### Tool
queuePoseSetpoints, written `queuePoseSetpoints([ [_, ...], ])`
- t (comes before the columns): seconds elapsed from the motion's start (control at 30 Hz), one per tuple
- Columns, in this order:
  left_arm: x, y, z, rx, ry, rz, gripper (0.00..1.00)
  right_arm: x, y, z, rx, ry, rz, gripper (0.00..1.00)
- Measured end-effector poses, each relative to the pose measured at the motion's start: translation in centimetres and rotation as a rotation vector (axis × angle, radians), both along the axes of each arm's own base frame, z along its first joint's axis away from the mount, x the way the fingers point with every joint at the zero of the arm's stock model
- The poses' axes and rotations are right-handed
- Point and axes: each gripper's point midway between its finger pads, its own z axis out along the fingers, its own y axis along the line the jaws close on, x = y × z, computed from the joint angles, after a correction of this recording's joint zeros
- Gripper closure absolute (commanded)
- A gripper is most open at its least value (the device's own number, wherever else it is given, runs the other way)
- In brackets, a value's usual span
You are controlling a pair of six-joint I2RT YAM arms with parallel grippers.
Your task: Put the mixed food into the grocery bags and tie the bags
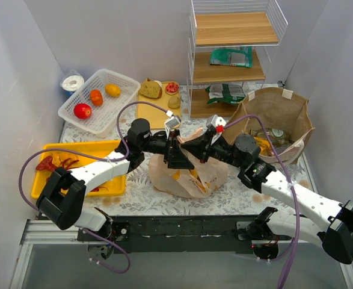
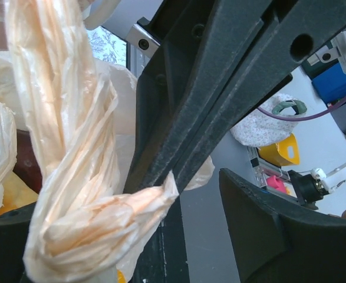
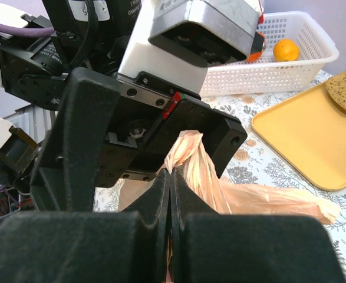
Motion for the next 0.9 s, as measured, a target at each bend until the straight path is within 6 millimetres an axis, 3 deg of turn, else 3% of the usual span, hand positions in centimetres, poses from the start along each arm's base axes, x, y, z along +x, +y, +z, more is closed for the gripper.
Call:
queuePoseSetpoints([
  [0.1, 0.3, -0.2, -0.3, 0.007, 0.023, 0.012, 0.51, 0.1, 0.0, -0.1, 0.005, -0.004, -0.011, 0.99],
  [0.37, 1.0, -0.6, -1.0, 0.026, 0.083, 0.063, 0.71, 0.4, 0.0, 0.2, 0.019, -0.013, -0.041, 0.99],
  [0.63, 1.1, -0.8, -1.5, 0.027, 0.133, 0.079, 1.0, 0.7, -0.2, -0.8, 0.013, 0.005, -0.068, 0.99],
  [0.73, 1.2, -0.8, -1.4, 0.021, 0.129, 0.082, 1.0, 0.8, -0.4, -0.6, 0.019, 0.005, -0.081, 0.99],
  [0.83, 1.3, -0.8, -1.3, 0.017, 0.126, 0.089, 1.0, 0.6, -0.6, 0.0, 0.033, 0.0, -0.081, 0.81],
  [0.9, 1.4, -0.9, -1.2, 0.015, 0.123, 0.095, 1.0, 0.3, -0.8, 0.3, 0.041, 0.0, -0.08, 0.63],
])
